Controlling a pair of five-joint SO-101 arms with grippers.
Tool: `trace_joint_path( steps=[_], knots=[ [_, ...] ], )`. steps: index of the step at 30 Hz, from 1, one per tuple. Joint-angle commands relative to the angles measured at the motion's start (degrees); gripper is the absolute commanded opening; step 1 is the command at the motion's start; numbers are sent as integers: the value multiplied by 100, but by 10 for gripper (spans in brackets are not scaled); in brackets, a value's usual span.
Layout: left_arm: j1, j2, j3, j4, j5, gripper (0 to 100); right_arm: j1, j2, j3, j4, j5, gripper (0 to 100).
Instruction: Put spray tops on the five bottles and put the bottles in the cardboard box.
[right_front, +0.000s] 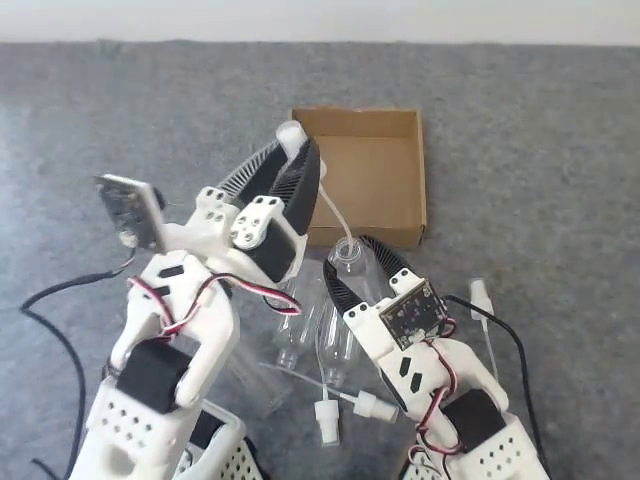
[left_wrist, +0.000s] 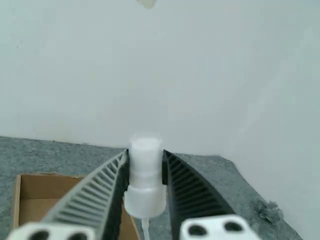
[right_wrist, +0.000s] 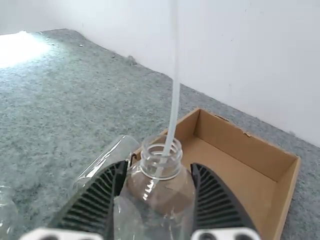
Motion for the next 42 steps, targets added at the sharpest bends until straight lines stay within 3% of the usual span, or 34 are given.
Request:
trace_joint_path(
  steps=[1,14,19,34,42],
  knots=[
    [-9,-105,66,-167,-62,12,-31,-101,35,31,79,6],
    [246,-97,681,-158,-88,12,4,-101,35,31,70,6],
    [818,-105,980,-185,-642,12,277,-110,26,4,44,6],
    [1020,-53,1156,-18,-1099,18,321,-110,9,40,79,6],
    [1046,-53,1182,651,-1108,179,330,-110,9,40,79,6]
  ],
)
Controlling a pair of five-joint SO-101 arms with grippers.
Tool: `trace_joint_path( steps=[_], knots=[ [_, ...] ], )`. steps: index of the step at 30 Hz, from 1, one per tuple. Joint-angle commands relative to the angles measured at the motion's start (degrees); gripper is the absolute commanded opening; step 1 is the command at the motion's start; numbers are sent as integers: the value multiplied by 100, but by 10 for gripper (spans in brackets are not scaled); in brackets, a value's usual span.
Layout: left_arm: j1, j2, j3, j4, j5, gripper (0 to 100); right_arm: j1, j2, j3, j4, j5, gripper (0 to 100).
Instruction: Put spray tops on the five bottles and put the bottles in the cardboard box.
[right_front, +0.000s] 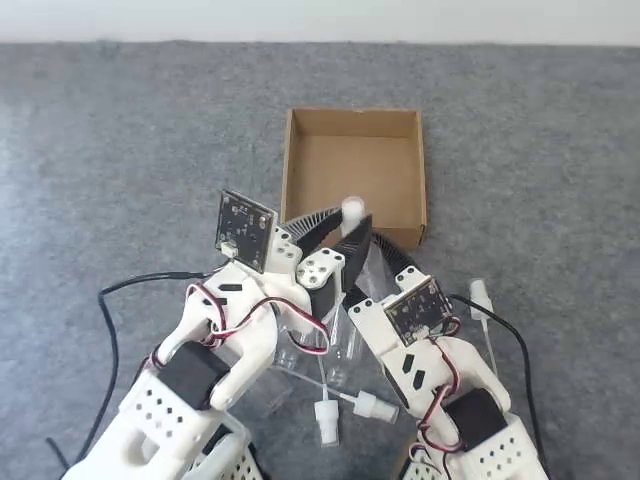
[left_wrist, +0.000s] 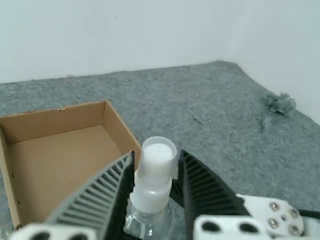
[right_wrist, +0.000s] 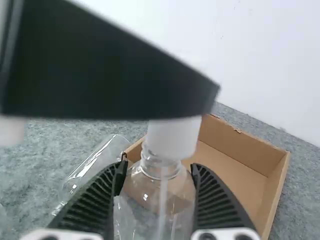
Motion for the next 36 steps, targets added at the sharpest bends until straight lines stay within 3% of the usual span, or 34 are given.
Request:
trace_joint_path(
  steps=[1,8,20,26,36],
  knots=[
    [35,-62,-40,237,-70,192,127,-110,9,40,79,6],
    [35,-114,-110,484,-70,288,391,-110,9,13,35,6],
    [-18,-123,-699,1020,-88,286,426,-110,9,4,35,6],
    [-18,-123,-708,1020,-519,286,444,-110,9,-13,35,6],
    [-316,-123,-734,985,-536,286,1112,-110,-220,-4,-571,6]
  ],
)
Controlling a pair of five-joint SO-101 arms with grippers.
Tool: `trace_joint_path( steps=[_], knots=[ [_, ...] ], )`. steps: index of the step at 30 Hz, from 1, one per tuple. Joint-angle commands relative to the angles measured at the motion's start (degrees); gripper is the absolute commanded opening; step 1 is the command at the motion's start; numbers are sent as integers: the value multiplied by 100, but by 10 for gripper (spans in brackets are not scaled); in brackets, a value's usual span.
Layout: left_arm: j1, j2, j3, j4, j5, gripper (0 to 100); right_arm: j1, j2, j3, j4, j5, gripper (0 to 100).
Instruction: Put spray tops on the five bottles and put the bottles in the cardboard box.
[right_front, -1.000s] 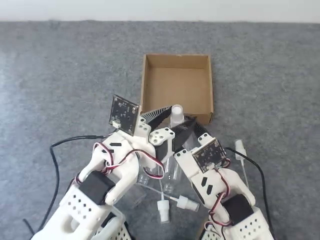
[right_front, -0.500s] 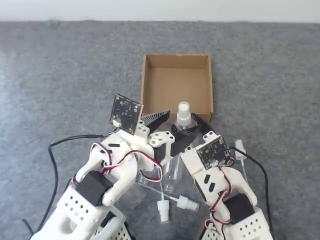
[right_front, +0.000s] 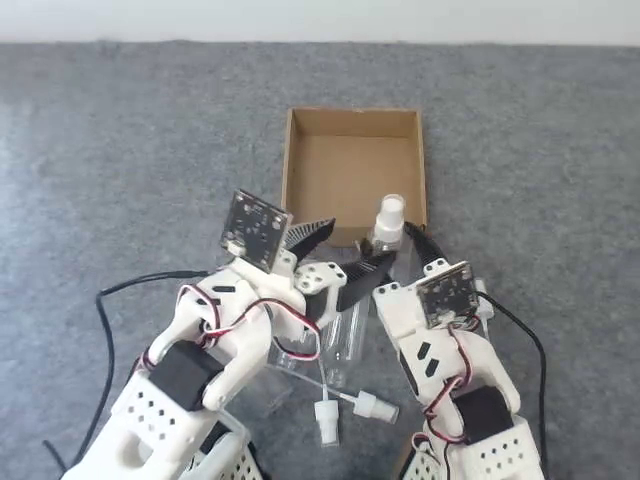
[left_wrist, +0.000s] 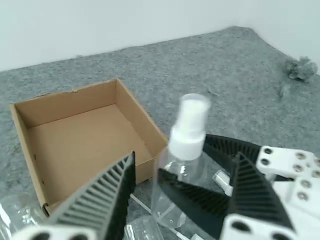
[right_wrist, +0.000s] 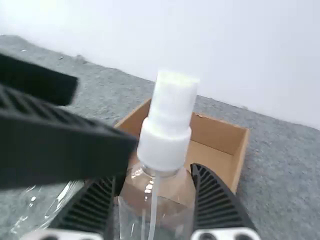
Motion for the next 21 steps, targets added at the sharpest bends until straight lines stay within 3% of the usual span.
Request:
trace_joint_path(
  steps=[1,13,21],
  knots=[
    [-264,-123,-453,0,-62,286,171,-110,-229,-4,-132,6],
    [-352,-123,-312,-26,-62,286,796,-110,-844,-13,-149,6],
    [-334,-88,-92,-167,-35,286,813,-101,-1547,-22,-149,6]
  ],
)
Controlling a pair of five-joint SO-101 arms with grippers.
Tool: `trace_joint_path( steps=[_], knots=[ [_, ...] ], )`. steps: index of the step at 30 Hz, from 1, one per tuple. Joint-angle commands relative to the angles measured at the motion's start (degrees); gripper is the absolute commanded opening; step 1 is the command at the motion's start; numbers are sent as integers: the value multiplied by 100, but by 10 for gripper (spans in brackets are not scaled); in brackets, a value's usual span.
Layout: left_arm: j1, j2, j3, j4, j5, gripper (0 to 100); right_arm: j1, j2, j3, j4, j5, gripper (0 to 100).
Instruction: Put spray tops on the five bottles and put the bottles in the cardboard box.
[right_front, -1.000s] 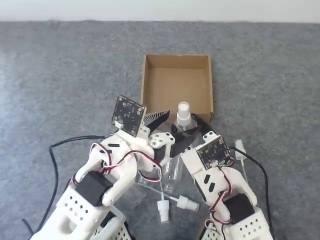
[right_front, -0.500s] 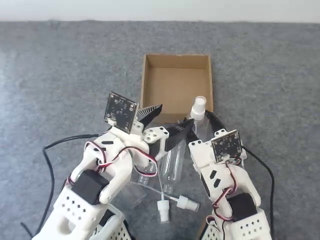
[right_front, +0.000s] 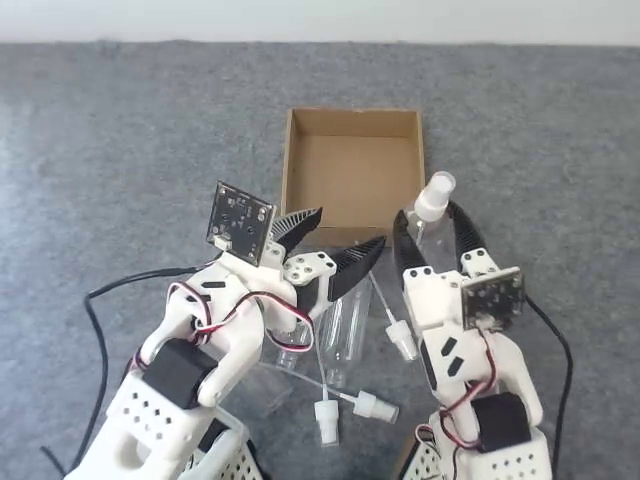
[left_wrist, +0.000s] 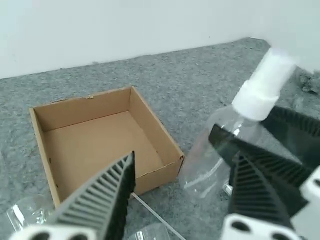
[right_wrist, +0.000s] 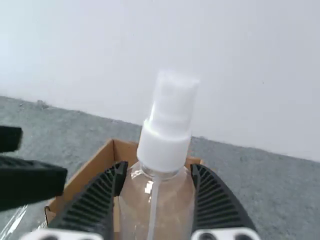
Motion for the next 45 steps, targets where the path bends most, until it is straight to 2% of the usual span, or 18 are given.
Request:
trace_joint_path(
  steps=[1,6,11,17,20,31,40,45],
  knots=[
    [-9,-105,136,-264,-9,286,75,-84,-738,-22,-53,6],
    [35,-105,646,-976,9,286,66,-48,-1222,-22,-396,6],
    [44,-70,813,-1248,105,286,48,-48,-1530,-22,-712,6],
    [413,-70,884,-1257,220,286,-760,-101,-1424,40,-563,6],
    [431,-70,1007,-1486,185,286,-927,-101,-1336,40,-492,6],
    [-26,-70,1121,-1890,220,286,-936,-101,-1284,321,-492,6],
    [35,-114,1086,-1626,211,286,-919,-48,-1284,303,-492,6],
    [-35,-114,1077,-1618,158,286,-505,-40,-1284,286,-492,6]
  ],
)
